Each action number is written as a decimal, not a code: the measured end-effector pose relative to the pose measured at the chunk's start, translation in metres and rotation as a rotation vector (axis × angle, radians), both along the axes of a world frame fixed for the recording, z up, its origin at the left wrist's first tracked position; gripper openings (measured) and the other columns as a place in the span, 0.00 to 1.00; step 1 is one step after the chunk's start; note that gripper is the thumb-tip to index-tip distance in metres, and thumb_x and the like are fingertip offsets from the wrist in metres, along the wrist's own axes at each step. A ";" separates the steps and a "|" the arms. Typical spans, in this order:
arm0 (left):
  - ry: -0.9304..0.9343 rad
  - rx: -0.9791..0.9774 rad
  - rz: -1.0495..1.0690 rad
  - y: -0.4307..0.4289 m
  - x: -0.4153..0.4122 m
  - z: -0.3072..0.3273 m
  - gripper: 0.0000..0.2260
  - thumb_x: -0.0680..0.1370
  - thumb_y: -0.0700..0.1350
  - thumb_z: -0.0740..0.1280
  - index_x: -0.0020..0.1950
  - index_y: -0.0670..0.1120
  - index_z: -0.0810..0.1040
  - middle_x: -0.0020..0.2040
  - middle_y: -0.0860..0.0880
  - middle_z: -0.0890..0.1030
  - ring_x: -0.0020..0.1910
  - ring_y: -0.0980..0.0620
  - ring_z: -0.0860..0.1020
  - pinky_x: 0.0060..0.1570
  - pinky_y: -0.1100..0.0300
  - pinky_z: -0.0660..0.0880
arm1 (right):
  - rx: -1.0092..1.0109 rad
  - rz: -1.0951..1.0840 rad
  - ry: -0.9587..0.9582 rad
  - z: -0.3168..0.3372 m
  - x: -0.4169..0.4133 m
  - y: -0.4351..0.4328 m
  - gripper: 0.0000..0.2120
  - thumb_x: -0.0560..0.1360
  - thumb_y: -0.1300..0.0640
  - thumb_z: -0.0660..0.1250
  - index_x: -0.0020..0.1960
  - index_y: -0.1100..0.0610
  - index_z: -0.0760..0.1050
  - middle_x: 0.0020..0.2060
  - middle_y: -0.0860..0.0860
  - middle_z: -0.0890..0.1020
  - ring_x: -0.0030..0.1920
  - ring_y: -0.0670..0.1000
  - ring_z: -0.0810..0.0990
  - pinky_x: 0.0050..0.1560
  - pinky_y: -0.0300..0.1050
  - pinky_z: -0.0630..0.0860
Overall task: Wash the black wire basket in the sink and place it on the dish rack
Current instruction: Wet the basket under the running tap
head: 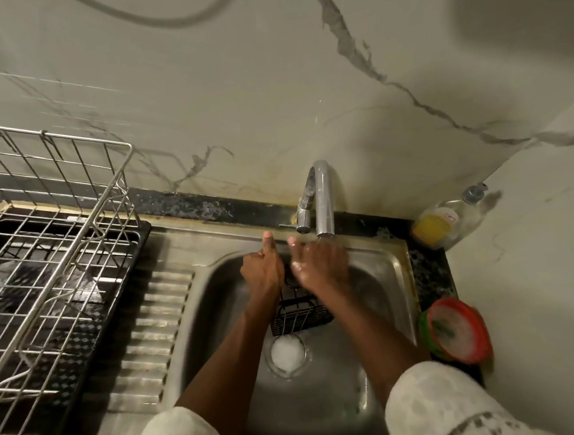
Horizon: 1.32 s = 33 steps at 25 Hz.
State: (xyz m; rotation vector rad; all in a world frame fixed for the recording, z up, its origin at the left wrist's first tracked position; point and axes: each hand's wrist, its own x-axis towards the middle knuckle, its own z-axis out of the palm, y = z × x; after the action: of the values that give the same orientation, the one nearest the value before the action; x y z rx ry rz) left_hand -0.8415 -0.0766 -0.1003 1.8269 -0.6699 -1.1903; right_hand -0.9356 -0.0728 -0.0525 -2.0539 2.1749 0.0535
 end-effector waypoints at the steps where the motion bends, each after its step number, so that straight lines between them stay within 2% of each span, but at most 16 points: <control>1: 0.009 -0.006 0.030 -0.001 0.003 0.001 0.27 0.83 0.62 0.62 0.33 0.43 0.76 0.33 0.45 0.81 0.32 0.49 0.80 0.33 0.59 0.76 | -0.066 0.074 -0.011 -0.006 0.015 0.011 0.20 0.85 0.43 0.50 0.51 0.50 0.78 0.39 0.51 0.80 0.47 0.52 0.81 0.56 0.53 0.73; 4: 0.017 -0.047 0.057 0.011 0.012 -0.001 0.28 0.83 0.60 0.64 0.30 0.43 0.73 0.26 0.48 0.75 0.27 0.51 0.74 0.25 0.66 0.71 | -0.073 0.252 0.045 -0.017 0.018 0.024 0.23 0.84 0.41 0.51 0.47 0.51 0.80 0.40 0.50 0.83 0.44 0.52 0.80 0.57 0.54 0.73; 6: 0.019 -0.036 0.027 0.016 0.011 -0.004 0.27 0.83 0.61 0.63 0.36 0.41 0.79 0.30 0.48 0.79 0.29 0.52 0.77 0.25 0.68 0.71 | 0.065 0.109 0.060 -0.011 -0.005 0.006 0.32 0.83 0.36 0.44 0.40 0.54 0.77 0.37 0.52 0.81 0.36 0.52 0.76 0.48 0.49 0.74; 8: 0.025 -0.023 0.020 0.015 0.006 0.000 0.25 0.83 0.62 0.62 0.41 0.41 0.80 0.35 0.47 0.81 0.34 0.51 0.80 0.30 0.64 0.73 | 0.022 -0.100 -0.038 -0.005 -0.021 -0.008 0.33 0.83 0.35 0.44 0.43 0.57 0.78 0.40 0.54 0.82 0.36 0.52 0.74 0.41 0.46 0.72; 11: 0.034 -0.036 0.036 0.008 0.009 0.003 0.24 0.83 0.60 0.63 0.34 0.45 0.76 0.31 0.49 0.78 0.31 0.53 0.77 0.31 0.62 0.72 | -0.087 -0.036 -0.059 -0.013 -0.001 0.018 0.26 0.84 0.40 0.45 0.52 0.52 0.78 0.49 0.53 0.83 0.50 0.54 0.78 0.58 0.55 0.72; 13: 0.003 -0.043 0.052 0.011 0.017 0.001 0.27 0.83 0.60 0.64 0.29 0.45 0.72 0.26 0.50 0.75 0.26 0.53 0.73 0.33 0.60 0.70 | -0.154 0.123 -0.017 -0.021 0.009 0.041 0.24 0.83 0.39 0.43 0.55 0.46 0.76 0.54 0.47 0.81 0.60 0.53 0.76 0.70 0.64 0.61; 15: -0.006 -0.026 0.060 0.016 0.017 0.002 0.28 0.83 0.60 0.63 0.29 0.44 0.73 0.26 0.49 0.75 0.25 0.54 0.73 0.30 0.60 0.70 | -0.112 0.158 -0.024 -0.020 0.003 0.035 0.27 0.83 0.38 0.41 0.53 0.46 0.77 0.53 0.48 0.81 0.59 0.52 0.76 0.70 0.63 0.62; 17: 0.020 -0.013 0.036 0.016 0.009 0.005 0.27 0.83 0.60 0.63 0.31 0.44 0.74 0.27 0.50 0.76 0.25 0.56 0.73 0.27 0.63 0.70 | -0.030 -0.006 -0.008 -0.014 -0.004 0.017 0.32 0.83 0.37 0.40 0.47 0.52 0.79 0.46 0.52 0.82 0.50 0.53 0.77 0.61 0.56 0.69; 19: 0.025 -0.010 0.042 0.013 0.000 0.010 0.27 0.83 0.60 0.63 0.31 0.44 0.74 0.28 0.49 0.77 0.27 0.54 0.74 0.28 0.63 0.71 | 0.016 -0.106 0.055 -0.006 0.003 0.005 0.31 0.83 0.38 0.42 0.45 0.53 0.79 0.45 0.53 0.83 0.48 0.54 0.78 0.62 0.57 0.68; 22: 0.067 0.002 0.108 0.013 0.015 0.008 0.25 0.83 0.59 0.65 0.33 0.43 0.76 0.28 0.49 0.77 0.27 0.54 0.74 0.25 0.66 0.71 | -0.108 0.148 0.042 -0.014 0.026 0.028 0.23 0.83 0.41 0.47 0.54 0.47 0.80 0.50 0.48 0.84 0.60 0.54 0.78 0.75 0.65 0.54; 23: 0.087 -0.002 0.121 0.016 0.024 0.005 0.25 0.83 0.59 0.65 0.34 0.42 0.76 0.29 0.48 0.77 0.28 0.54 0.73 0.27 0.64 0.72 | -0.137 0.251 0.035 -0.016 0.024 0.034 0.25 0.83 0.41 0.46 0.52 0.47 0.80 0.49 0.48 0.83 0.58 0.53 0.79 0.75 0.62 0.57; 25: 0.092 -0.020 0.126 0.023 0.036 0.002 0.25 0.82 0.60 0.66 0.35 0.41 0.78 0.30 0.47 0.78 0.30 0.52 0.74 0.32 0.60 0.71 | -0.080 0.321 0.018 -0.010 0.014 0.026 0.31 0.83 0.36 0.42 0.42 0.50 0.78 0.39 0.50 0.82 0.45 0.52 0.80 0.62 0.55 0.71; 27: 0.096 -0.032 0.118 0.025 0.034 0.004 0.25 0.82 0.60 0.65 0.33 0.44 0.76 0.29 0.50 0.76 0.29 0.54 0.72 0.30 0.61 0.68 | -0.011 0.172 0.035 -0.004 0.011 0.003 0.34 0.82 0.35 0.41 0.34 0.52 0.73 0.31 0.51 0.77 0.36 0.51 0.77 0.48 0.49 0.74; 28: 0.093 -0.035 0.119 0.023 0.030 0.006 0.26 0.83 0.59 0.65 0.30 0.45 0.72 0.27 0.51 0.73 0.27 0.55 0.69 0.28 0.62 0.67 | -0.009 0.106 0.054 -0.001 0.014 -0.003 0.32 0.83 0.37 0.42 0.33 0.53 0.72 0.30 0.52 0.75 0.37 0.52 0.77 0.47 0.48 0.72; 30: 0.047 -0.027 0.124 0.019 0.027 0.008 0.27 0.83 0.58 0.65 0.29 0.45 0.70 0.25 0.51 0.71 0.23 0.57 0.68 0.23 0.67 0.65 | -0.052 0.125 0.077 -0.002 0.030 0.006 0.24 0.84 0.42 0.48 0.43 0.51 0.77 0.35 0.52 0.78 0.44 0.54 0.79 0.54 0.54 0.70; 33: 0.072 -0.002 0.137 0.021 0.033 0.003 0.25 0.83 0.57 0.66 0.35 0.40 0.78 0.28 0.49 0.77 0.27 0.56 0.73 0.22 0.71 0.66 | -0.134 0.355 0.005 -0.018 0.029 0.036 0.16 0.83 0.43 0.53 0.57 0.47 0.78 0.52 0.49 0.83 0.59 0.54 0.77 0.67 0.58 0.65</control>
State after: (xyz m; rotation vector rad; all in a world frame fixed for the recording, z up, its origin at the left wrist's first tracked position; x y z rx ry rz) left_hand -0.8086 -0.0556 -0.0976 1.7893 -0.4975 -1.1581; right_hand -0.9069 -0.0363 -0.0707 -2.4931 1.8350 -0.0498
